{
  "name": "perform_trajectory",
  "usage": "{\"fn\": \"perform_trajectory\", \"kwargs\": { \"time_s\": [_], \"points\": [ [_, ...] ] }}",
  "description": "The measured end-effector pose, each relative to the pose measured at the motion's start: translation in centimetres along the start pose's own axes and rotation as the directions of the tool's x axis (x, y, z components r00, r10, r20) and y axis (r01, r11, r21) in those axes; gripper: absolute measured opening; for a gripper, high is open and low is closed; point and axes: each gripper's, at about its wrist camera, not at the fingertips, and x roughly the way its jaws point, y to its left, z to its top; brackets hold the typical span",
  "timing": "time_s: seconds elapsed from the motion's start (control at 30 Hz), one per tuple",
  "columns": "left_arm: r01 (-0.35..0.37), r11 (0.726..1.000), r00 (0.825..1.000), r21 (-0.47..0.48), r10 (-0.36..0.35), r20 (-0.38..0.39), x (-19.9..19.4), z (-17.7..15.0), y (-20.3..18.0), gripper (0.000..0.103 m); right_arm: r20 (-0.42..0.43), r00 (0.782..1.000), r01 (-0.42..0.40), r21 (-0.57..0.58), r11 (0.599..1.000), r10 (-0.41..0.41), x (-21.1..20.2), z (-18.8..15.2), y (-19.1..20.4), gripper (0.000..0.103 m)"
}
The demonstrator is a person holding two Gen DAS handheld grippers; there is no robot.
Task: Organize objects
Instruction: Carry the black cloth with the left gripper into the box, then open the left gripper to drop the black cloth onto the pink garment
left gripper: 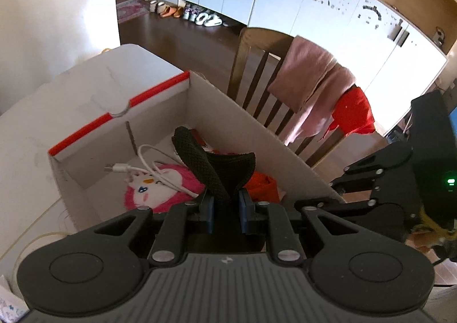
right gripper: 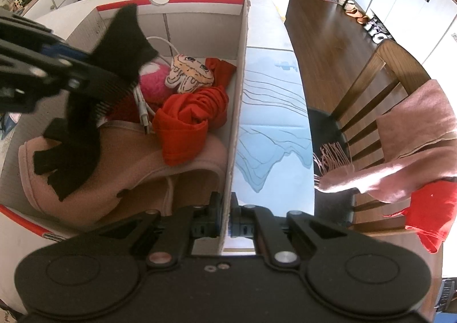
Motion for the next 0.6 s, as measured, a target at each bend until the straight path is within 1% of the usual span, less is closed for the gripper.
{"fn": "perform_trajectory", "kwargs": {
  "time_s": [0.1, 0.27, 0.53, 0.6],
  "points": [
    [-0.009, 1.0, 1.0, 0.006, 0.009, -0.023, 1.4, 0.0, -0.1, 0.016, 0.0, 1.0, -0.001, 0.001, 1.0, 0.001, 0.0, 0.0, 0.0, 0.004],
    [0.002, 1.0, 0.999, -0.011, -0.003, -0.054, 3.1, -0.4, 0.0, 0.016, 0.001, 1.0, -0.004, 0.005, 1.0, 0.004, 0.1, 0.0, 0.0, 0.004],
    [0.005, 1.0, 0.999, -0.027, -0.006, -0.045, 4.0, -1.4, 0.4, 0.017, 0.001, 1.0, -0.007, 0.007, 1.0, 0.007, 0.0, 0.0, 0.0, 0.004],
    [0.003, 1.0, 0.999, -0.028, -0.004, -0.053, 4.1, -1.6, 0.5, 0.021, 0.0, 1.0, -0.007, 0.008, 1.0, 0.007, 0.0, -0.1, 0.0, 0.004]
  ]
}}
